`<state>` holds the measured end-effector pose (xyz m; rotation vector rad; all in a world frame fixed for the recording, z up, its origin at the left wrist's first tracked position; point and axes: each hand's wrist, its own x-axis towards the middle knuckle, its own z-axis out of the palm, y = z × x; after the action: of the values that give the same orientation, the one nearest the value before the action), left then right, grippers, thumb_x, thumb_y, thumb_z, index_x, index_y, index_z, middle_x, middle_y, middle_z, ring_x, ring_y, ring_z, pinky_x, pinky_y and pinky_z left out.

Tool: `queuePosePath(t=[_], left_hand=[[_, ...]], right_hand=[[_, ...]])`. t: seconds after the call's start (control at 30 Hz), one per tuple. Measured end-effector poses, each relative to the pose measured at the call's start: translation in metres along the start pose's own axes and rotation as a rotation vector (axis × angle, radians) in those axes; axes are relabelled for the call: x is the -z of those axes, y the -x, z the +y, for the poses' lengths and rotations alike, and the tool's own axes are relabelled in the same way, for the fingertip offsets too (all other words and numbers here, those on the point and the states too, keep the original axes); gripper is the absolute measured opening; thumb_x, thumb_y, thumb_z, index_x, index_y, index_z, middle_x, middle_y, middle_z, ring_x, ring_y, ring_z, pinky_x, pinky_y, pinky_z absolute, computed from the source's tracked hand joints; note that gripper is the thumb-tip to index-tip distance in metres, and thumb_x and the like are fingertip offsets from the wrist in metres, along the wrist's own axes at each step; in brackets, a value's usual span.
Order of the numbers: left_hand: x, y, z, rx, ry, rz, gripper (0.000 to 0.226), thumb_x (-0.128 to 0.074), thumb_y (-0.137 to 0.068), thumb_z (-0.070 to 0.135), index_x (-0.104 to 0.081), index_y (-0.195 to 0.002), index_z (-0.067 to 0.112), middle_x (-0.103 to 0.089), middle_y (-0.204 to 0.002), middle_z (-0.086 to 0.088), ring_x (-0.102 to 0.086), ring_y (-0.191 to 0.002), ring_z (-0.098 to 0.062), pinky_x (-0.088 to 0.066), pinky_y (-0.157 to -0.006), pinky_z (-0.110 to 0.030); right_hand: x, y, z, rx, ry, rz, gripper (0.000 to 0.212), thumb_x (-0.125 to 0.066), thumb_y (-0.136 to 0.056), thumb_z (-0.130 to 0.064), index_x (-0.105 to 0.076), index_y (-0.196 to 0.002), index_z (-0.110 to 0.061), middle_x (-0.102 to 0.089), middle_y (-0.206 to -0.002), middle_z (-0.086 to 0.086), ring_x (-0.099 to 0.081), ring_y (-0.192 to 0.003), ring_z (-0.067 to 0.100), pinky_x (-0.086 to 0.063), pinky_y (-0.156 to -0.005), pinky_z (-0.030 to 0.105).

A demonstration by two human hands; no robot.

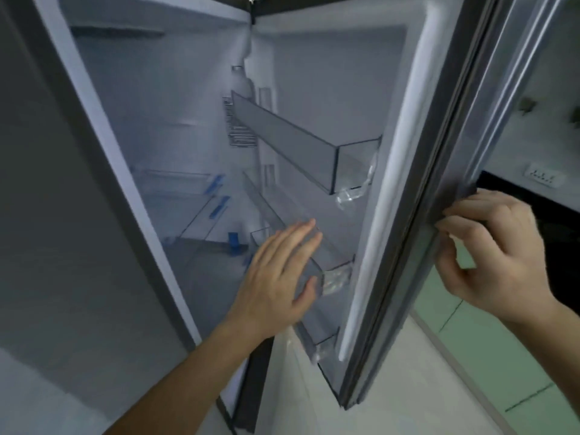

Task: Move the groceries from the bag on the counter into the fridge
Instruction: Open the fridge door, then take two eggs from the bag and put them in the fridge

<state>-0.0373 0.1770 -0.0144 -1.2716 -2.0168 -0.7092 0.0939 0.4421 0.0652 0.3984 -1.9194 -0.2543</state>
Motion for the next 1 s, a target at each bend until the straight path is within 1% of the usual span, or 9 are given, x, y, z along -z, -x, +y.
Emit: queuePosePath(t=[0.1, 0.2, 0.33, 0.47, 0.53, 0.63, 0.7, 0.83, 1.0], left_hand=[[-0.033, -0.017, -0.007, 0.024, -0.003, -0.162, 0.065, -0.063, -0.087, 0.018, -0.040, -0.148, 0.009, -0.036, -0.156, -0.008, -0.033, -0.144, -0.022, -0.033, -0.113, -0.048], [-0.062, -0.039, -0.018, 0.039, -0.055, -0.317, 0.073, -0.064, -0.082, 0.018, -0.037, -0.150, 0.015, -0.033, -0.157, -0.008, -0.035, -0.142, -0.025, -0.033, -0.114, -0.047], [-0.087, -0.069, -0.029, 0.060, -0.119, -0.486, 0.087, -0.060, -0.084, 0.021, -0.013, -0.157, 0.031, -0.014, -0.165, -0.003, -0.014, -0.151, -0.021, -0.016, -0.122, -0.049], [-0.116, -0.094, -0.017, 0.075, -0.186, -0.534, 0.094, -0.057, -0.084, 0.026, 0.003, -0.156, 0.035, -0.001, -0.166, 0.005, 0.002, -0.152, -0.013, -0.004, -0.122, -0.051], [-0.132, -0.106, -0.012, 0.103, -0.185, -0.541, 0.096, -0.058, -0.084, 0.028, 0.006, -0.156, 0.033, 0.002, -0.166, 0.007, 0.003, -0.152, -0.012, -0.003, -0.122, -0.051], [-0.147, -0.125, -0.010, 0.139, -0.154, -0.551, 0.099, -0.060, -0.086, 0.030, 0.011, -0.155, 0.031, 0.003, -0.166, 0.008, 0.004, -0.152, -0.009, -0.002, -0.124, -0.047], [-0.153, -0.133, -0.019, 0.162, -0.170, -0.536, 0.097, -0.059, -0.087, 0.030, 0.010, -0.156, 0.028, 0.005, -0.166, 0.007, 0.004, -0.152, -0.009, -0.001, -0.124, -0.045], [-0.162, -0.138, -0.052, 0.170, -0.245, -0.512, 0.090, -0.057, -0.086, 0.027, -0.003, -0.158, 0.020, 0.001, -0.166, 0.003, 0.000, -0.152, -0.013, -0.004, -0.124, -0.047], [-0.189, -0.161, -0.082, 0.095, -0.203, -0.454, 0.083, -0.063, -0.081, 0.021, -0.025, -0.155, 0.017, -0.021, -0.163, 0.000, -0.017, -0.151, -0.017, -0.008, -0.123, -0.049]], right_hand=[[-0.007, 0.030, 0.000, -0.122, -0.050, -0.016, 0.018, -0.056, -0.082, 0.005, -0.056, -0.098, -0.004, -0.064, -0.087, 0.024, -0.063, -0.081, 0.045, -0.049, -0.078, 0.053], [-0.019, 0.048, 0.001, -0.163, -0.113, -0.063, 0.019, -0.055, -0.083, 0.003, -0.057, -0.100, -0.005, -0.065, -0.090, 0.021, -0.063, -0.084, 0.040, -0.047, -0.077, 0.046], [-0.041, 0.062, 0.015, -0.228, -0.143, -0.254, 0.027, -0.058, -0.085, -0.006, -0.068, -0.110, -0.002, -0.065, -0.107, 0.017, -0.062, -0.096, 0.038, -0.045, -0.086, 0.043], [-0.072, 0.073, 0.033, -0.309, -0.147, -0.428, 0.049, -0.063, -0.083, -0.014, -0.060, -0.130, -0.004, -0.060, -0.125, 0.017, -0.056, -0.115, 0.035, -0.044, -0.102, 0.044], [-0.090, 0.077, 0.038, -0.357, -0.120, -0.534, 0.061, -0.067, -0.080, -0.017, -0.053, -0.138, -0.005, -0.057, -0.134, 0.019, -0.053, -0.126, 0.037, -0.041, -0.111, 0.051], [-0.116, 0.082, 0.047, -0.390, -0.025, -0.646, 0.071, -0.069, -0.077, -0.022, -0.049, -0.144, -0.006, -0.053, -0.144, 0.019, -0.049, -0.136, 0.038, -0.030, -0.118, 0.060], [-0.130, 0.082, 0.062, -0.433, 0.012, -0.648, 0.071, -0.069, -0.076, -0.022, -0.051, -0.143, -0.006, -0.056, -0.141, 0.017, -0.050, -0.135, 0.038, -0.027, -0.119, 0.060], [-0.159, 0.078, 0.092, -0.513, 0.019, -0.619, 0.067, -0.068, -0.078, -0.020, -0.053, -0.141, -0.004, -0.061, -0.134, 0.018, -0.052, -0.131, 0.039, -0.031, -0.118, 0.059], [-0.208, 0.073, 0.117, -0.469, -0.098, -0.573, 0.071, -0.064, -0.082, -0.018, -0.044, -0.149, -0.006, -0.050, -0.149, 0.017, -0.044, -0.141, 0.037, -0.032, -0.119, 0.056]])
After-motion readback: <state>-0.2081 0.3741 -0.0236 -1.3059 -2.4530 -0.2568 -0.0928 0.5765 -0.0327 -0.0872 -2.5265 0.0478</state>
